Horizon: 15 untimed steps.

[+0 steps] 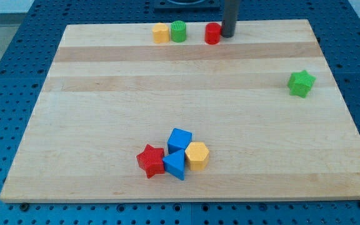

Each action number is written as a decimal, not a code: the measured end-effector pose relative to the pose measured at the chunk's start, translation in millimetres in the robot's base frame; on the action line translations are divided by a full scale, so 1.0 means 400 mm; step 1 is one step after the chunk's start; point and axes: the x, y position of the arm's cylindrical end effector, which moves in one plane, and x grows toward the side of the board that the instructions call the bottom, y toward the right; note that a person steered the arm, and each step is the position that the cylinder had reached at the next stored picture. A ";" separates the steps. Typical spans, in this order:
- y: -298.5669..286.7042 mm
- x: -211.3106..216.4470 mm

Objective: Move the green star bottom to the green circle

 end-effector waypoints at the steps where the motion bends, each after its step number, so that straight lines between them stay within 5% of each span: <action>1: -0.088 0.000; 3: -0.009 -0.004; 5: 0.384 -0.023; 7: 0.669 0.102; 9: 0.675 0.127; 12: 0.606 0.454; 15: 0.374 0.457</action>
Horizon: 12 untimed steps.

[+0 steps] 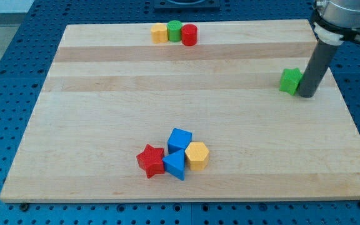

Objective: Move the green star bottom to the green circle

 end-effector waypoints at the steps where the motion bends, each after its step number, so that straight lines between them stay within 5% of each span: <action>1: -0.007 -0.041; 3: -0.169 -0.080; 5: -0.125 -0.133; 9: -0.312 -0.294; 11: -0.495 -0.294; 12: -0.451 -0.223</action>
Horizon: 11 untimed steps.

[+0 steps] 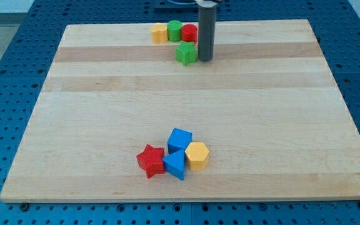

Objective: Move the green star bottom to the green circle

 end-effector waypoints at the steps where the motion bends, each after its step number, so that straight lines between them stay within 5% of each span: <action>1: -0.036 0.044; 5: -0.069 -0.086; 8: -0.130 0.040; 11: -0.173 -0.070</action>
